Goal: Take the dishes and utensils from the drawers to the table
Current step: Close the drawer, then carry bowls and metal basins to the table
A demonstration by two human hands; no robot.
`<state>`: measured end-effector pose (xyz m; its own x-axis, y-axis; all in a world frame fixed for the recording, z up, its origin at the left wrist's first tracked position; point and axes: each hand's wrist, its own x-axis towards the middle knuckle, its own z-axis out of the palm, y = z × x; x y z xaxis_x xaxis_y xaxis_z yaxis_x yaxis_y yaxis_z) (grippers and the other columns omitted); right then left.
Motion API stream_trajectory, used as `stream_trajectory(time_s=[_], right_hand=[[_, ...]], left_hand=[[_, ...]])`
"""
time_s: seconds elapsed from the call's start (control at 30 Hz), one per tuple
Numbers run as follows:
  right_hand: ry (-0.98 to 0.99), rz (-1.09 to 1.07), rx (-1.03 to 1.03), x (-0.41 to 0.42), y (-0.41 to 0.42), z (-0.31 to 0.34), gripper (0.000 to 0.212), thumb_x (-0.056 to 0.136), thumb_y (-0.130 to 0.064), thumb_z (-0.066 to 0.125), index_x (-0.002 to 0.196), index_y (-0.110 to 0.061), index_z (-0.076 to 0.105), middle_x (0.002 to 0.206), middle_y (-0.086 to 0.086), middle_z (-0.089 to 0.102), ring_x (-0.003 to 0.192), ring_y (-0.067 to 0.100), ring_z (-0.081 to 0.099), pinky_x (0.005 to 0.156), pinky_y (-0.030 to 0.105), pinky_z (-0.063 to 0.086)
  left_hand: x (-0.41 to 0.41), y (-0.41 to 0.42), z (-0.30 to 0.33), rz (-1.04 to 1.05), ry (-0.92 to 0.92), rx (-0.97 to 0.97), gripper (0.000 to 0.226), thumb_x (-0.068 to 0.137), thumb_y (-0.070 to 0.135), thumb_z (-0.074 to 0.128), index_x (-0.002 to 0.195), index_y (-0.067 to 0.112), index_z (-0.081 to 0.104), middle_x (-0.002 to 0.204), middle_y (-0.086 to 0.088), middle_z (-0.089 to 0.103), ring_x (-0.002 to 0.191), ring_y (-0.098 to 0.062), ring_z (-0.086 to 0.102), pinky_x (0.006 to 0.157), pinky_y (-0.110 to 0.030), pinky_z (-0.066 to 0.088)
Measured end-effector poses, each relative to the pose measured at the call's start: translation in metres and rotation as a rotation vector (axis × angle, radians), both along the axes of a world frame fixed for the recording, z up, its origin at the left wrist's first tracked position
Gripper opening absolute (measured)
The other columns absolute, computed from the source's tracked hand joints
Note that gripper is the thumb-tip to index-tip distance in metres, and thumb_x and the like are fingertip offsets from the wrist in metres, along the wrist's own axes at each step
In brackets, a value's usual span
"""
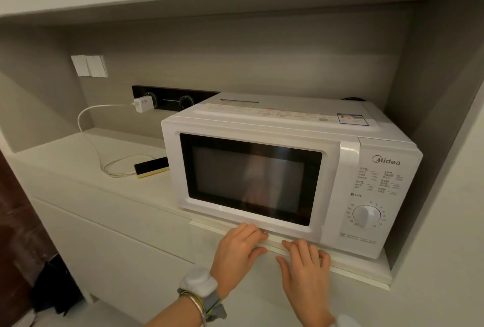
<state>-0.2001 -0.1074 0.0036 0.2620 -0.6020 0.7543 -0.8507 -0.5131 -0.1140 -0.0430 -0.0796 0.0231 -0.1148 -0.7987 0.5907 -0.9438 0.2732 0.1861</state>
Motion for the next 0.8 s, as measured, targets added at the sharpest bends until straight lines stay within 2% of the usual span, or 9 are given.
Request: stream_trajectory(time_s=[0.13,0.2,0.27,0.43,0.53,0.6,0.63,0.7,0.8], right_hand=[[-0.063,-0.013,-0.033,0.003,-0.006,-0.005,0.067,0.098,-0.042,0.015,0.076,-0.014,0.073,0.069,0.001,0.064,0.077,0.018,0.038,0.071,0.03,0.028],[-0.055,-0.019,-0.063,0.004,-0.009,-0.007,0.046,0.089,-0.039,0.037,0.074,-0.014,0.072,0.068,0.002,0.064,0.077,0.018,0.037,0.069,0.029,0.028],[-0.056,-0.025,-0.071,0.006,-0.013,-0.011,0.032,0.077,-0.032,0.046,0.072,-0.013,0.071,0.067,0.003,0.063,0.076,0.018,0.038,0.069,0.029,0.027],[-0.073,-0.052,-0.089,0.009,-0.014,-0.015,0.029,0.076,-0.03,0.047,0.07,-0.012,0.069,0.066,0.005,0.062,0.075,0.017,0.037,0.069,0.028,0.027],[-0.083,-0.06,-0.109,0.011,-0.014,-0.018,0.04,0.087,-0.034,0.041,0.07,-0.011,0.069,0.066,0.006,0.061,0.075,0.018,0.037,0.068,0.028,0.027],[-0.105,-0.07,-0.09,0.011,-0.011,-0.017,0.046,0.092,-0.035,0.035,0.071,-0.01,0.068,0.067,0.006,0.061,0.075,0.018,0.037,0.068,0.029,0.027],[-0.099,-0.088,-0.079,0.011,-0.011,-0.016,0.04,0.087,-0.033,0.04,0.072,-0.01,0.069,0.068,0.007,0.062,0.075,0.018,0.037,0.068,0.03,0.027],[-0.113,-0.147,-0.051,0.021,-0.007,-0.016,0.032,0.078,-0.03,0.045,0.075,-0.009,0.069,0.073,0.008,0.063,0.078,0.02,0.04,0.07,0.032,0.029],[-0.169,-0.179,-0.019,0.032,0.003,-0.016,0.033,0.078,-0.03,0.043,0.084,-0.009,0.068,0.085,0.011,0.067,0.087,0.022,0.046,0.077,0.036,0.031]], left_hand=[[-0.005,-0.004,0.0,0.034,0.0,-0.018,0.023,0.062,0.032,0.083,0.081,0.025,0.072,0.077,0.013,0.068,0.071,-0.003,0.065,0.064,-0.012,0.052],[-0.008,-0.005,-0.001,0.043,0.022,-0.036,0.021,0.062,0.03,0.083,0.078,0.025,0.071,0.075,0.012,0.067,0.07,-0.004,0.064,0.064,-0.012,0.052],[-0.009,-0.006,-0.003,0.051,0.042,-0.049,0.019,0.063,0.028,0.083,0.076,0.024,0.07,0.074,0.011,0.066,0.069,-0.004,0.063,0.063,-0.011,0.051],[-0.008,-0.007,-0.003,0.018,0.05,-0.072,0.022,0.061,0.026,0.085,0.075,0.024,0.069,0.073,0.01,0.067,0.067,-0.004,0.064,0.062,-0.012,0.053],[-0.006,-0.008,-0.004,-0.016,0.067,-0.066,0.02,0.063,0.027,0.083,0.077,0.025,0.068,0.074,0.011,0.066,0.069,-0.003,0.062,0.063,-0.01,0.051],[-0.005,-0.008,-0.006,-0.055,0.073,-0.078,0.019,0.066,0.026,0.081,0.082,0.025,0.069,0.078,0.012,0.066,0.072,-0.003,0.063,0.065,-0.011,0.052],[-0.004,-0.006,-0.006,-0.079,0.07,-0.084,0.02,0.069,0.026,0.079,0.086,0.025,0.07,0.082,0.012,0.068,0.076,-0.003,0.064,0.067,-0.012,0.052],[0.011,-0.002,-0.009,-0.143,0.05,-0.041,0.027,0.073,0.028,0.075,0.1,0.026,0.071,0.096,0.013,0.07,0.089,-0.002,0.066,0.077,-0.014,0.054],[0.026,0.008,-0.008,-0.17,-0.011,0.0,0.035,0.081,0.033,0.065,0.116,0.03,0.065,0.115,0.017,0.068,0.107,0.002,0.062,0.093,-0.016,0.047]])
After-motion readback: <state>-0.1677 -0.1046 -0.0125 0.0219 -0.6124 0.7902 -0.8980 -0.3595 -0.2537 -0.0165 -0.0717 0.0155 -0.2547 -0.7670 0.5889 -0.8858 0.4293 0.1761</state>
